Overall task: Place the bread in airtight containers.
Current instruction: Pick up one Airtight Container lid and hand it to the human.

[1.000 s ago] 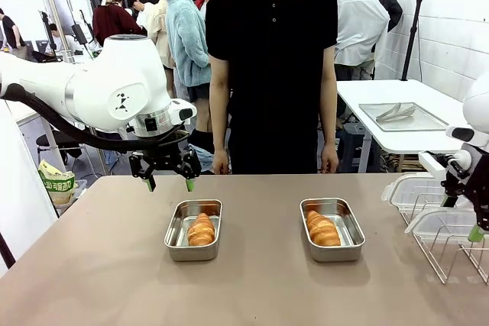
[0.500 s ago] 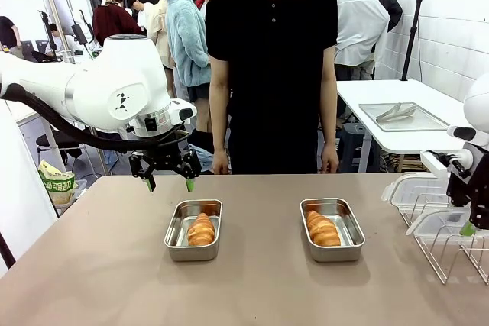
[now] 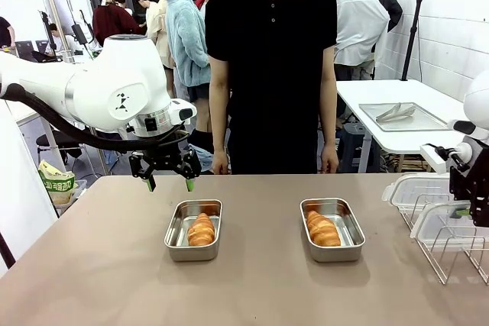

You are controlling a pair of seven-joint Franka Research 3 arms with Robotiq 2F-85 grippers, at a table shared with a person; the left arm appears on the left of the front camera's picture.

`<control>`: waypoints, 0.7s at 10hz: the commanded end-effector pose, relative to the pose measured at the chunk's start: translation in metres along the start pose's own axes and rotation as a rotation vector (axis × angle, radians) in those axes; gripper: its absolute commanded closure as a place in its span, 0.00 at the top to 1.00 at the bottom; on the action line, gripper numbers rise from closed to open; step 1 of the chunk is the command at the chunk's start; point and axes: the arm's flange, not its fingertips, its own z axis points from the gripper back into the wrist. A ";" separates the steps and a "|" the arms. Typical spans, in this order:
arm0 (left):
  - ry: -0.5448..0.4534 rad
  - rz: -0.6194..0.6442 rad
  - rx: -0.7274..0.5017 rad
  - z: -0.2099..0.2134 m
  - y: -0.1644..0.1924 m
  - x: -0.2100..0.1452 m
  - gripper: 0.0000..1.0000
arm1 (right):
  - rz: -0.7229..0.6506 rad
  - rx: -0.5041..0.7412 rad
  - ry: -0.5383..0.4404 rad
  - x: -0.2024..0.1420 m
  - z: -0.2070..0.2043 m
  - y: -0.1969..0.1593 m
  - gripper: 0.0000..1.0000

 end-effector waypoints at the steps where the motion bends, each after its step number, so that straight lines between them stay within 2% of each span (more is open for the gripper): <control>1: -0.001 0.004 -0.001 0.001 0.000 0.000 1.00 | 0.005 0.040 -0.034 0.000 -0.004 0.009 0.00; 5: -0.001 0.004 -0.001 0.001 0.000 0.000 1.00 | 0.017 -0.030 -0.056 0.011 0.029 0.026 0.00; 7: -0.001 0.004 -0.001 0.001 0.000 0.000 1.00 | 0.023 -0.090 -0.024 0.019 0.052 0.039 0.00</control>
